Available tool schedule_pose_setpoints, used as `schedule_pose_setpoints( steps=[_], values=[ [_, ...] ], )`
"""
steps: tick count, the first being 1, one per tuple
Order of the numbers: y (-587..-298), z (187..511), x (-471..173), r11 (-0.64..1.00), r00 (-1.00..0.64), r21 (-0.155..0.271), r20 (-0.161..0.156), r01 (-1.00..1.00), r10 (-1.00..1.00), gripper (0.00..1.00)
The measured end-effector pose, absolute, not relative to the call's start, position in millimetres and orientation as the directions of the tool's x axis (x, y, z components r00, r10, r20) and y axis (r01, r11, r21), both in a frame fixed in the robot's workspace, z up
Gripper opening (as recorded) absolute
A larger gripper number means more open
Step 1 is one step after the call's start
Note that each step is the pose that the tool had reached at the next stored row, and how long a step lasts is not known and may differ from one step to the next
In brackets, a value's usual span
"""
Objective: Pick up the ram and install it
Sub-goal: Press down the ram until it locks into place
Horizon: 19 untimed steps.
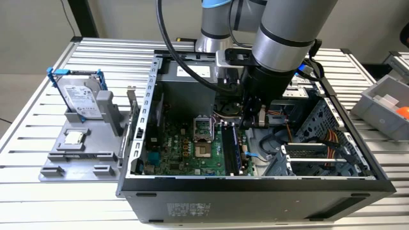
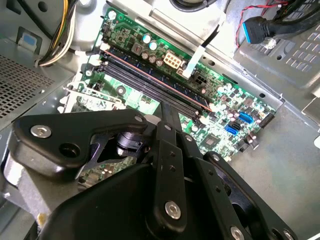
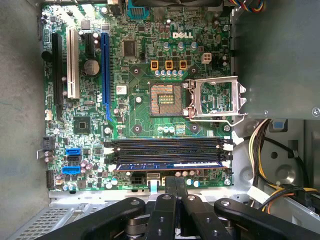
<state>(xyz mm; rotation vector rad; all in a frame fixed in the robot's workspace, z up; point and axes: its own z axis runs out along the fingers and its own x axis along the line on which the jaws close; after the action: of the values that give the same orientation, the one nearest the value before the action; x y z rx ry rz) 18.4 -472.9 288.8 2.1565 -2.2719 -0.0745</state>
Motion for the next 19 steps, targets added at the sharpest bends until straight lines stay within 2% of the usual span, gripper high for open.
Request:
schedule_pose_setpoints(
  steps=[19],
  values=[
    [-472.9,290.0,18.4,0.052,-0.053,0.040,-0.027,-0.998,-0.998,0.00]
  ],
)
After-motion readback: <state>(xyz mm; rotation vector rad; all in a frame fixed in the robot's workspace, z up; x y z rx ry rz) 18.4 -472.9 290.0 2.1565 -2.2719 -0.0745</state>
